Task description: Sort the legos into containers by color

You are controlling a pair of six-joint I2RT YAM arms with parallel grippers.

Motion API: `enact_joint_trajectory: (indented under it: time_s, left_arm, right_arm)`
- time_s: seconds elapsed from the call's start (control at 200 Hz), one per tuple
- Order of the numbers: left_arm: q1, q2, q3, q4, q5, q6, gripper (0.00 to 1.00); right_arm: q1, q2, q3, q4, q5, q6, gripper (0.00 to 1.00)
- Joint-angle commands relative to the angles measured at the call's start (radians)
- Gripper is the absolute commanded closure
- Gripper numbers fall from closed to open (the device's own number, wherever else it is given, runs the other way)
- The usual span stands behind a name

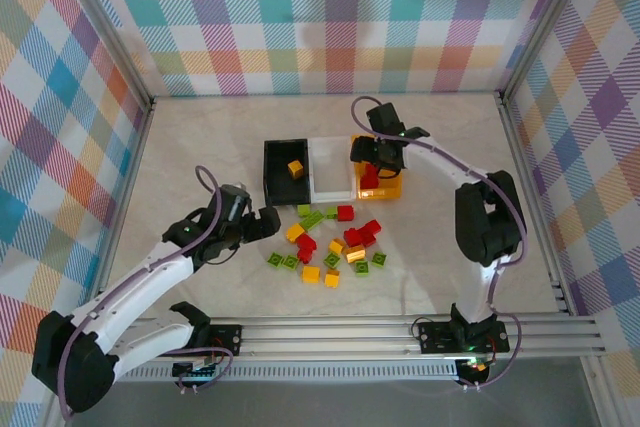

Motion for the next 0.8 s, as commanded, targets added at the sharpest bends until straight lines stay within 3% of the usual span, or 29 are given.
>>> enact_joint_trajectory:
  time_s: [0.0, 0.34, 0.57, 0.795]
  left_arm:
    - [-0.027, 0.070, 0.009, 0.051, 0.049, 0.060, 0.08]
    - [-0.189, 0.436, 0.146, 0.113, -0.058, 0.142, 0.13]
    - [-0.195, 0.566, 0.202, 0.114, -0.125, 0.160, 0.16]
    - [-0.195, 0.628, 0.211, 0.101, -0.167, 0.159, 0.27]
  right_arm:
    - [0.002, -0.100, -0.060, 0.020, -0.039, -0.001, 0.19]
    - [0.004, -0.220, -0.214, 0.042, -0.036, 0.017, 0.19]
    - [0.003, -0.272, -0.252, 0.045, -0.022, 0.018, 0.19]
    - [0.003, -0.281, -0.261, 0.044, -0.013, 0.018, 0.18]
